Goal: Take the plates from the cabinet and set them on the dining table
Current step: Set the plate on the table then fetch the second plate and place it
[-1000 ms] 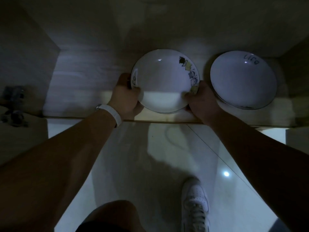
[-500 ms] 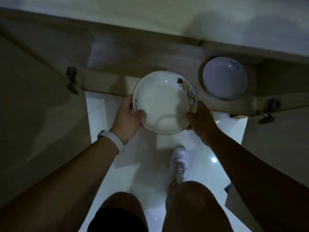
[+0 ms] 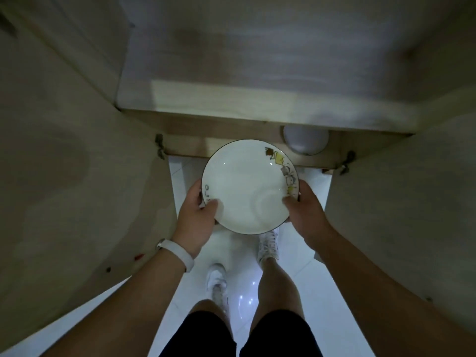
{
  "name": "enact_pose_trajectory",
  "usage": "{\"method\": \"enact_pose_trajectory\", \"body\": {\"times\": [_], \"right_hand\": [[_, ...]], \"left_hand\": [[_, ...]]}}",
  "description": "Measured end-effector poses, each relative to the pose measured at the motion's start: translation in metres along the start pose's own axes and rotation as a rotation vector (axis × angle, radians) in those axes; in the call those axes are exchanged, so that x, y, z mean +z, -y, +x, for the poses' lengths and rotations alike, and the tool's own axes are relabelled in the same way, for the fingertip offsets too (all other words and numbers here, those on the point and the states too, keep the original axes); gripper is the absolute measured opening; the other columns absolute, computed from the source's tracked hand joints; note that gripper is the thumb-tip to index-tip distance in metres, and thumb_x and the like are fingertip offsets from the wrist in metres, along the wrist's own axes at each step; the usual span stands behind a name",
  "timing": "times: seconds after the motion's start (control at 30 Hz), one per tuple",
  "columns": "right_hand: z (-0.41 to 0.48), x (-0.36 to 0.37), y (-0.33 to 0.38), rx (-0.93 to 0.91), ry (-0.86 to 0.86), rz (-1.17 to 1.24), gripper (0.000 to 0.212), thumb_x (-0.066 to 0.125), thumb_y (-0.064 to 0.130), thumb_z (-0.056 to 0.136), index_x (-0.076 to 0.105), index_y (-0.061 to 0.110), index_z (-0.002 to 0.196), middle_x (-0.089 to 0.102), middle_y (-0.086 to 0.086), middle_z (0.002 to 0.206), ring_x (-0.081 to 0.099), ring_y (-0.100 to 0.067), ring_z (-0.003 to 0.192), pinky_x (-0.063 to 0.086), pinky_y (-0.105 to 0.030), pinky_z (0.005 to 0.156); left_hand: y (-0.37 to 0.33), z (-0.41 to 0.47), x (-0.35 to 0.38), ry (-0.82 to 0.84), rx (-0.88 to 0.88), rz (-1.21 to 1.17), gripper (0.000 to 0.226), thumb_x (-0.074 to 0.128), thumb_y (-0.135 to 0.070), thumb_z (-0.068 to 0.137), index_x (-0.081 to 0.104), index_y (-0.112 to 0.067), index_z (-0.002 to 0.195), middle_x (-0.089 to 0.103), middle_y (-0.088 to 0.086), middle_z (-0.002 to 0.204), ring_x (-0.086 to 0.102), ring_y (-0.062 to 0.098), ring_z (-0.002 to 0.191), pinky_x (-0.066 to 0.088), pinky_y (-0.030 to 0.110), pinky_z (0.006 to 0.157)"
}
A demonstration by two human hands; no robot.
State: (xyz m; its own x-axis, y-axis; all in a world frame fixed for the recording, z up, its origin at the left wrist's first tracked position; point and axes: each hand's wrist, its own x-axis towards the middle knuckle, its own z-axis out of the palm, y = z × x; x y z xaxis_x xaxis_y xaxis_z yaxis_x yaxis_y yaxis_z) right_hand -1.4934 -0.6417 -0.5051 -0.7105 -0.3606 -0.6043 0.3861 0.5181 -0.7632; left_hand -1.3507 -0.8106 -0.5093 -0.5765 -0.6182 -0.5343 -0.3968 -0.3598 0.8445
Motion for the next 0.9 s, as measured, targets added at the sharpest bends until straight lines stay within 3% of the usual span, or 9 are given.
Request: {"method": "enact_pose_trajectory", "body": {"times": [0.07,0.17,0.27,0.4,0.5,0.63,0.7,0.8,0.9], "right_hand": [[-0.042,-0.007,0.025,-0.007,-0.02,0.024,0.038,0.044,0.001,0.088,0.055,0.022,0.117,0.065,0.001,0.104,0.062,-0.015,0.089,0.057,-0.028,0.061],[-0.104,-0.017,0.056,-0.02,-0.075,0.044,0.04,0.043,0.002,0.088,0.057,0.032,0.111,0.067,0.003,0.101,0.063,-0.018,0.087,0.057,-0.034,0.064],[-0.167,-0.029,0.085,-0.051,-0.158,0.117,0.039,0.043,0.0,0.089,0.058,0.034,0.1,0.067,0.003,0.095,0.06,-0.015,0.077,0.051,-0.022,0.052],[-0.25,-0.048,0.111,-0.073,-0.238,0.218,0.038,0.041,-0.003,0.091,0.059,0.024,0.11,0.067,0.007,0.09,0.061,-0.001,0.067,0.043,-0.013,0.043],[-0.302,-0.069,0.124,-0.103,-0.302,0.246,0.039,0.042,-0.003,0.09,0.061,0.029,0.101,0.07,0.01,0.082,0.064,-0.001,0.065,0.048,-0.018,0.048],[-0.359,-0.1,0.126,-0.127,-0.385,0.284,0.041,0.044,0.002,0.088,0.063,0.038,0.098,0.071,0.014,0.088,0.069,-0.009,0.078,0.061,-0.039,0.066],[-0.384,-0.116,0.122,-0.158,-0.448,0.292,0.041,0.045,0.002,0.089,0.063,0.037,0.098,0.071,0.013,0.09,0.068,-0.007,0.076,0.061,-0.038,0.065],[-0.42,-0.137,0.11,-0.159,-0.529,0.338,0.038,0.045,0.003,0.09,0.061,0.034,0.106,0.072,0.007,0.095,0.069,-0.009,0.079,0.056,-0.027,0.056],[-0.456,-0.158,0.09,-0.168,-0.637,0.356,0.037,0.047,0.003,0.087,0.062,0.032,0.105,0.072,0.0,0.095,0.068,-0.021,0.086,0.057,-0.033,0.067]], "left_hand": [[-0.028,-0.029,-0.006,0.025,0.012,0.001,0.051,0.046,0.005,0.093,0.057,-0.034,0.125,0.065,-0.006,0.12,0.064,0.014,0.103,0.06,0.037,0.073],[-0.07,-0.075,-0.012,0.107,0.046,-0.017,0.053,0.045,0.006,0.094,0.057,-0.041,0.117,0.067,-0.008,0.115,0.067,0.012,0.098,0.058,0.031,0.068],[-0.111,-0.121,-0.018,0.188,0.108,-0.012,0.053,0.046,0.009,0.092,0.058,-0.034,0.121,0.069,-0.003,0.114,0.067,0.017,0.099,0.058,0.034,0.069],[-0.154,-0.18,-0.019,0.27,0.152,0.004,0.053,0.047,0.009,0.091,0.057,-0.031,0.124,0.07,-0.01,0.111,0.067,0.013,0.097,0.057,0.028,0.065],[-0.184,-0.22,-0.01,0.333,0.193,0.019,0.054,0.049,0.009,0.091,0.059,-0.037,0.117,0.071,-0.015,0.106,0.068,0.008,0.092,0.055,0.024,0.061],[-0.21,-0.264,0.013,0.465,0.279,0.04,0.054,0.048,0.012,0.091,0.06,-0.038,0.107,0.072,-0.02,0.095,0.067,0.0,0.084,0.054,0.02,0.058],[-0.216,-0.28,0.027,0.528,0.308,0.049,0.055,0.051,0.01,0.089,0.06,-0.04,0.111,0.072,-0.016,0.101,0.067,0.005,0.09,0.055,0.023,0.062],[-0.216,-0.305,0.049,0.614,0.339,0.085,0.053,0.057,-0.004,0.082,0.061,-0.048,0.112,0.071,-0.012,0.11,0.066,0.016,0.101,0.056,0.041,0.077],[-0.214,-0.337,0.074,0.694,0.345,0.099,0.059,0.052,0.007,0.089,0.06,-0.046,0.111,0.071,-0.013,0.106,0.068,0.012,0.095,0.057,0.035,0.067]]}}
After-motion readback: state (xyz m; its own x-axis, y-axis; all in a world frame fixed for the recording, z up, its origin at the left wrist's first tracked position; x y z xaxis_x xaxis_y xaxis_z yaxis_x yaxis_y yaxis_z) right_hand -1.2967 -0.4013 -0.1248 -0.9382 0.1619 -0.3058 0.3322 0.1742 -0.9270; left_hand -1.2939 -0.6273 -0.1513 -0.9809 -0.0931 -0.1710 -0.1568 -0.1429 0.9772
